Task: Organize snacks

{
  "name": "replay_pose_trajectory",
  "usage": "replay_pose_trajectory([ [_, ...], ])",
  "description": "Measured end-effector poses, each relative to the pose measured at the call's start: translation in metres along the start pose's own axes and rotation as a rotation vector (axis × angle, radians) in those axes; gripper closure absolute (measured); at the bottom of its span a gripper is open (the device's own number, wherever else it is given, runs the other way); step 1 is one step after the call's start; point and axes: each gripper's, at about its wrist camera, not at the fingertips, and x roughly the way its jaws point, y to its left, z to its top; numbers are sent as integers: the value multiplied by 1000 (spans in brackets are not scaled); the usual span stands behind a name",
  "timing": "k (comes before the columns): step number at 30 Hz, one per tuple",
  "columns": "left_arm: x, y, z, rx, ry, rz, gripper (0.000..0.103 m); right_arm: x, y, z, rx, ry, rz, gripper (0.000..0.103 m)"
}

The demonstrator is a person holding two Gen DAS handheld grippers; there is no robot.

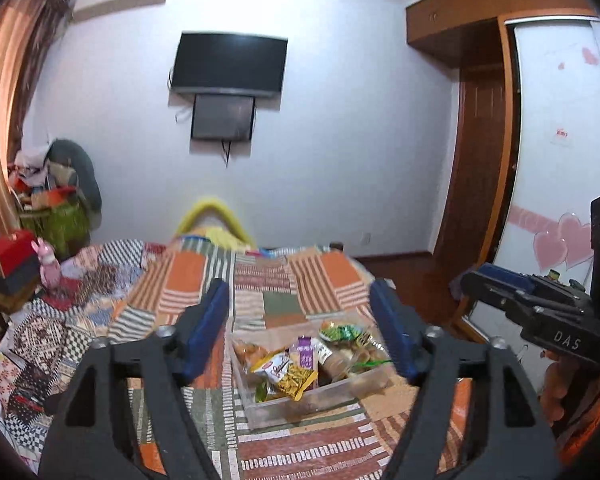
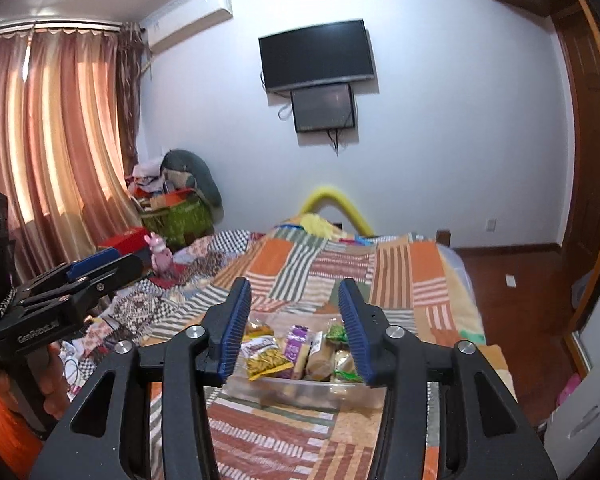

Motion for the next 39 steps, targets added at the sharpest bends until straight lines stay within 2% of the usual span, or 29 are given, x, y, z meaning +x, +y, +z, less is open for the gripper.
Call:
replay_pose_trajectory([
  [2,-10,-5,0,11,-23,11,15,-3,3,0,-2,-19,-8,40],
  [4,-17,-8,-1,17,-40,20,10,-5,6,-1,0,-37,-23,31],
  [8,-27,-12,-4,33,-61,39,1,-6,10,-2,-7,-56,-50,17],
  [13,-30,-17,-8,47,-60,44,0,-14,14,-6,-10,-86,-86,0],
  [19,-29,-19,-13,48,-54,49,0,-22,14,-11,-13,-98,-117,0],
  [39,-26,-20,-15,37,-43,45,0,-30,18,-14,-34,-97,-132,0],
])
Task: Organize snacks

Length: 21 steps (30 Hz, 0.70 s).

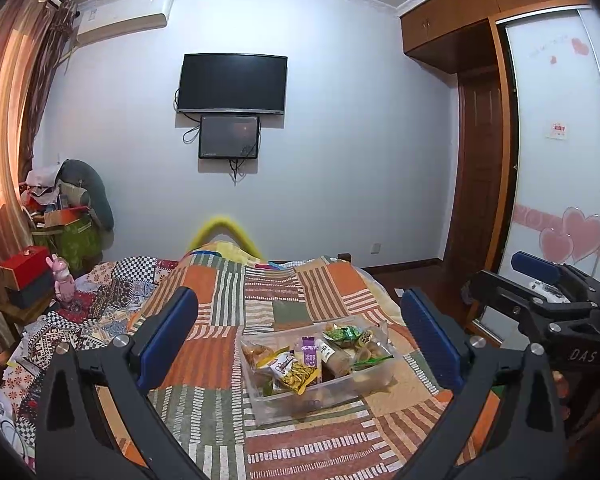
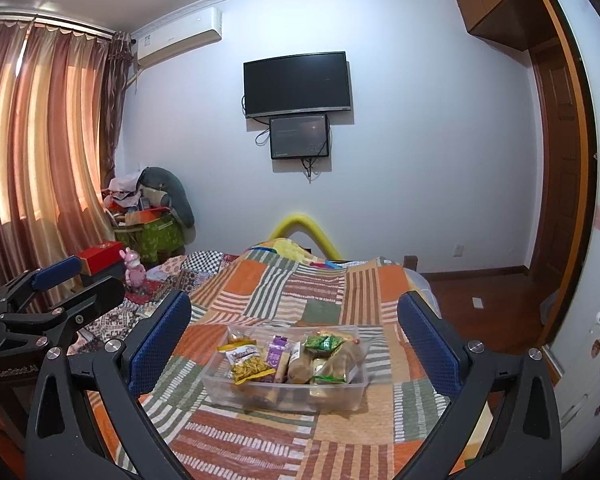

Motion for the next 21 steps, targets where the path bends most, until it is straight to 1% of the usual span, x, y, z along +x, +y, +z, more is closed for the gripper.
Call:
replay_pose_trajectory([
  [21,2,-3,-1,10,11,-17,0,-1,-4,1,26,6,-7,0],
])
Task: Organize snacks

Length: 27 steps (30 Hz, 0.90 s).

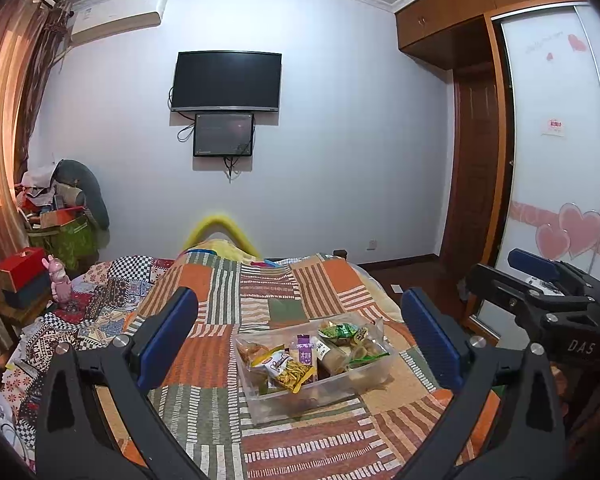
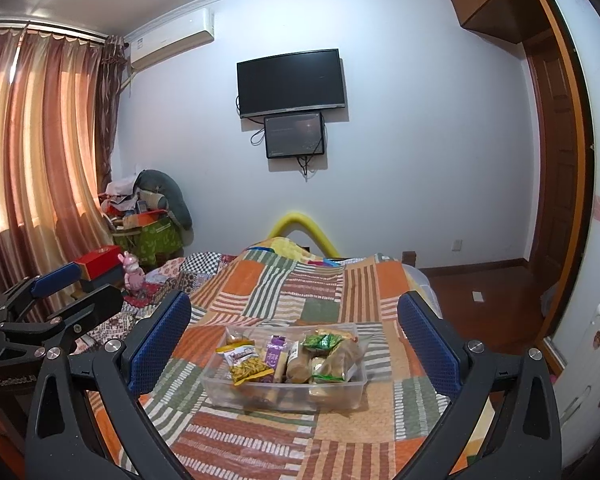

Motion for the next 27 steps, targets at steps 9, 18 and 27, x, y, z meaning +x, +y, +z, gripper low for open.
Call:
replay_pose_trajectory([
  [9,-1,1,0,-12,2,-16,0,-2,0,1,0,-4,-1,0],
  [18,3,4,0,-18,23,-34,0,-1,3,1,-15,5,3,0],
  [27,1,2,-3,3,30,-52,0,4,4,-1,-15,19,8,0],
])
